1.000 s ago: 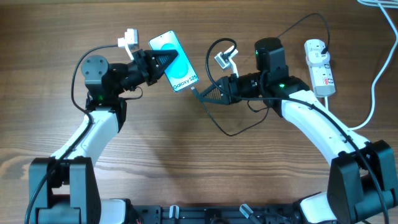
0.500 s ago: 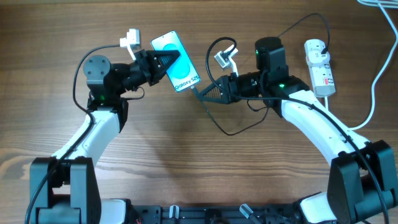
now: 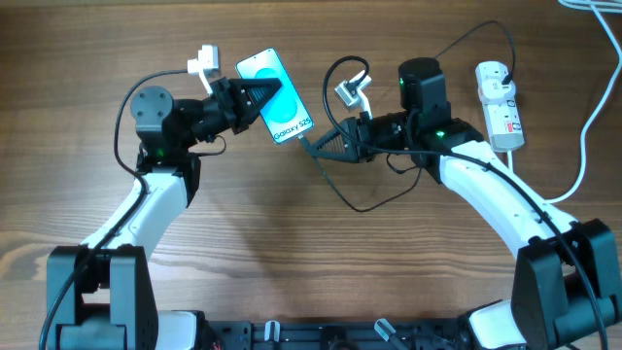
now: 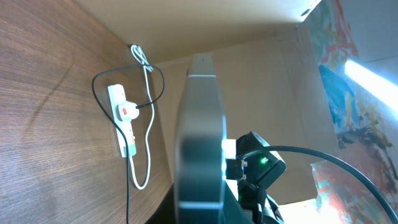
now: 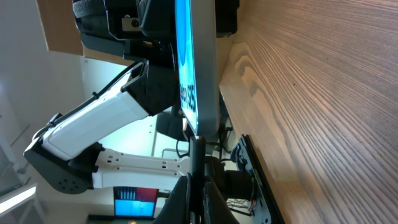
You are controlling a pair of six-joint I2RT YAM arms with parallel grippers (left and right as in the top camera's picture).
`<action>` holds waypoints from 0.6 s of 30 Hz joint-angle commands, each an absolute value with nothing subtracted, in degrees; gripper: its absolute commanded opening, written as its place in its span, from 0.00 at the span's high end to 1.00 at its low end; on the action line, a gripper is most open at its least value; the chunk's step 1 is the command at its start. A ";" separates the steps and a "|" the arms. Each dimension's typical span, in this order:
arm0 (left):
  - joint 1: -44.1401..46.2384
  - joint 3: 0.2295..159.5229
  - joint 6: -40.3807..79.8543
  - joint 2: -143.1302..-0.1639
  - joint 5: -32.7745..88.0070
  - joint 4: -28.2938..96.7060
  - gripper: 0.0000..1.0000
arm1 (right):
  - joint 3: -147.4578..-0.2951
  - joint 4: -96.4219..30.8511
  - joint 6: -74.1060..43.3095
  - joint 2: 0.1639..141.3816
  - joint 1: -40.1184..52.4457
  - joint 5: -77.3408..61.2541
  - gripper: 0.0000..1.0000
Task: Plug charger to phone and switch on socket
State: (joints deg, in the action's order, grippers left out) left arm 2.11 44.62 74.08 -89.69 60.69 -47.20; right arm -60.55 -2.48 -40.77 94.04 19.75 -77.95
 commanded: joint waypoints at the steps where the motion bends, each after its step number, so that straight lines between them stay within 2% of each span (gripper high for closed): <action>1: 2.42 45.25 74.41 -89.36 60.53 -47.77 0.96 | -60.58 -2.13 -42.02 93.32 20.38 -77.97 0.96; 18: 2.20 45.25 74.00 -89.36 60.38 -45.45 0.96 | -60.58 -0.54 -42.65 93.32 21.89 -76.27 0.95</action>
State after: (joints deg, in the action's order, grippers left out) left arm 2.15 44.62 74.06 -89.69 60.69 -44.62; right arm -60.53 -0.75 -42.04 94.04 21.71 -77.06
